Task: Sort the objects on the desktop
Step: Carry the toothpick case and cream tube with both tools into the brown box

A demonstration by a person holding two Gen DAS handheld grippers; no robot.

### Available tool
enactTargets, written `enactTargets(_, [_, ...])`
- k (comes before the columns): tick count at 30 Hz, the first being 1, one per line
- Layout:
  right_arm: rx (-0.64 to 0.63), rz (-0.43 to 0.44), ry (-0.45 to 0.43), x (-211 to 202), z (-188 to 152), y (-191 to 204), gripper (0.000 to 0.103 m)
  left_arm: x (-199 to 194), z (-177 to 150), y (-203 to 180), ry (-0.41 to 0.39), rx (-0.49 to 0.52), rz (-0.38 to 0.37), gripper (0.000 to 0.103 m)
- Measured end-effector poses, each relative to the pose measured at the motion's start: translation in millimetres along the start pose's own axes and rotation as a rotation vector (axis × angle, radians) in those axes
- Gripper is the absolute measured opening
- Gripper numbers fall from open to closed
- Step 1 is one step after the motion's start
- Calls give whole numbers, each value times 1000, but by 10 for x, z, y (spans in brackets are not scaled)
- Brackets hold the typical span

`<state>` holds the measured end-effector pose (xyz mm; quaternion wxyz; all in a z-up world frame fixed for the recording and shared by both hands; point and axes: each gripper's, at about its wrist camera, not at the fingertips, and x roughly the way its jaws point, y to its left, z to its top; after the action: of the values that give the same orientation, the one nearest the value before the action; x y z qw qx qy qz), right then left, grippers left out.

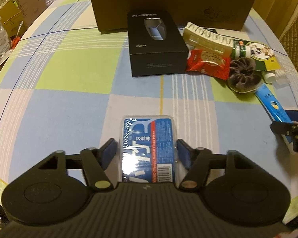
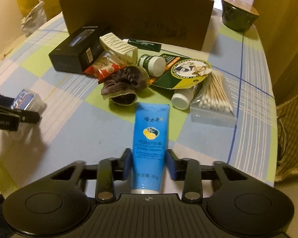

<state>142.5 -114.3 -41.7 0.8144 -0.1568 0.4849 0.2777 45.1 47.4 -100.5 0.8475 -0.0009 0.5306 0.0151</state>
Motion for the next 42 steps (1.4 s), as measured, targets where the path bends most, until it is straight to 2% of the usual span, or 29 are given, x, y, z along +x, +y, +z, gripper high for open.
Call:
enactTargets(5, [8, 33, 36, -71, -79, -20, 32, -44, -56, -45, 1, 17, -8, 54])
enactTargets(10, [117, 105, 65, -200, -156, -160, 31, -98, -123, -87, 13, 18, -34, 53])
enactTargets(13, [139, 130, 42, -345, -174, -190, 31, -172, -138, -119, 2, 21, -48, 53])
enactTargets(19, [172, 158, -57, -632, -51, -197, 31, -391, -31, -173, -51, 17, -77, 53])
enactTargets(31, [208, 236, -140, -729, 536, -130, 31, -722, 583, -152, -168, 49, -149, 53])
enactTargets(37, [210, 277, -199, -741, 1081, -138, 31, -837, 1028, -26, -225, 51, -191, 53])
enactTargets(42, [189, 277, -277, -752, 1692, -157, 31, -908, 1502, 115, -284, 51, -209, 53])
